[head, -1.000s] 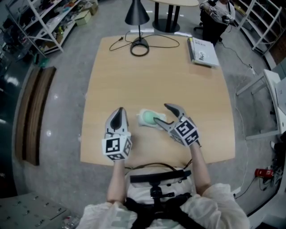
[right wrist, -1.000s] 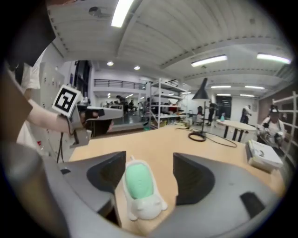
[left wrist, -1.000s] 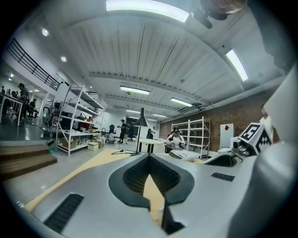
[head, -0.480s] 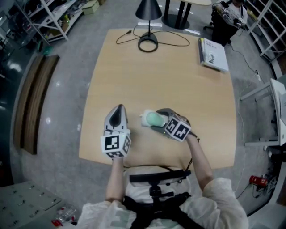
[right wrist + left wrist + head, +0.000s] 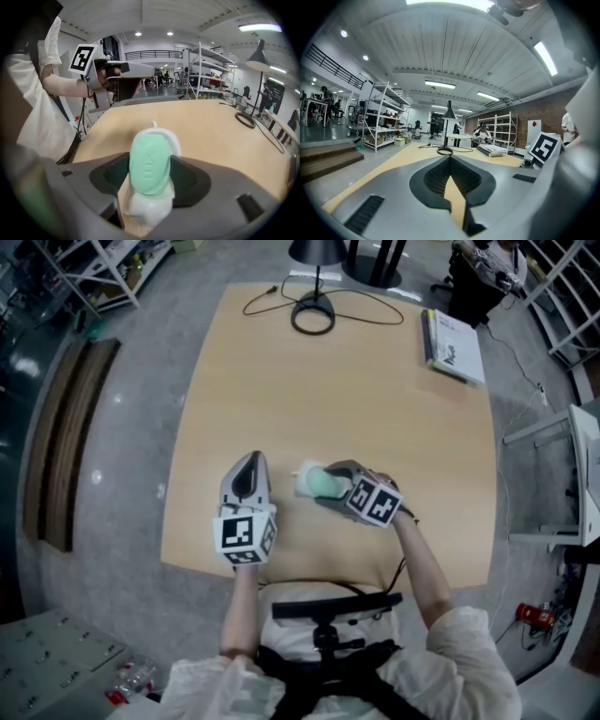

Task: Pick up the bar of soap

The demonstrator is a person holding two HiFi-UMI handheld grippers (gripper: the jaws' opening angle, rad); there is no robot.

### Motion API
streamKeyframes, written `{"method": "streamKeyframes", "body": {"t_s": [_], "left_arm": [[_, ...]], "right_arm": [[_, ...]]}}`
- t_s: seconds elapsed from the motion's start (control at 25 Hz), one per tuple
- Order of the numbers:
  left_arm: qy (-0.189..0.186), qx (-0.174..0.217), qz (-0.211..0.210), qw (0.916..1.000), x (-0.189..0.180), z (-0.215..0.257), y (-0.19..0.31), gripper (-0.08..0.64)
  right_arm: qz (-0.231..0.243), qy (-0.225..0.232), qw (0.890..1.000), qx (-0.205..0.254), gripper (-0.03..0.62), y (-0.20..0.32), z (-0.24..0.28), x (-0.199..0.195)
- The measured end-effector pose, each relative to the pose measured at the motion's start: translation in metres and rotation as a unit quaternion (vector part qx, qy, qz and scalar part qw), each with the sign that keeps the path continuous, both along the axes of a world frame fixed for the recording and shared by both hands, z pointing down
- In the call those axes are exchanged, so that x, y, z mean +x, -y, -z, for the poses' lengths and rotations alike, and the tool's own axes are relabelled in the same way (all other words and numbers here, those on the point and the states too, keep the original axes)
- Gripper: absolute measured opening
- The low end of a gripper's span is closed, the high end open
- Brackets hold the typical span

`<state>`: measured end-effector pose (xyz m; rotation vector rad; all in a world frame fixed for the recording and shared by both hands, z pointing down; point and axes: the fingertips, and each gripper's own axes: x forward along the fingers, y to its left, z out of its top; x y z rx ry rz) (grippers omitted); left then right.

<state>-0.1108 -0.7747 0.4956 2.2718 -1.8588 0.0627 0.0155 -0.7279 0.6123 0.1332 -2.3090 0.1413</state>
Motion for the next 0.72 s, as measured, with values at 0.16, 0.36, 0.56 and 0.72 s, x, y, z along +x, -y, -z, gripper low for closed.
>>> {"method": "streamKeyframes", "body": {"t_s": [0.16,0.36,0.56,0.72], "left_arm": [[-0.001,0.000,0.009,1.0000,-0.004,-0.001,-0.003,0.000],[-0.001,-0.003,0.013,0.9999,-0.007,-0.001,-0.008,0.000],[-0.010,0.011,0.018,0.9997,-0.005,0.010,-0.009,0.000],[-0.019,0.038,0.023,0.9988,-0.004,0.032,-0.002,0.000]], "right_arm": [[0.000,0.000,1.000,-0.014,0.270,0.001,-0.001,0.001],[-0.020,0.004,1.000,-0.011,0.268,0.002,0.002,0.001],[-0.093,0.077,0.993,0.009,0.268,0.014,0.032,0.005],[-0.184,0.188,0.964,0.029,0.268,0.038,0.085,0.015]]}}
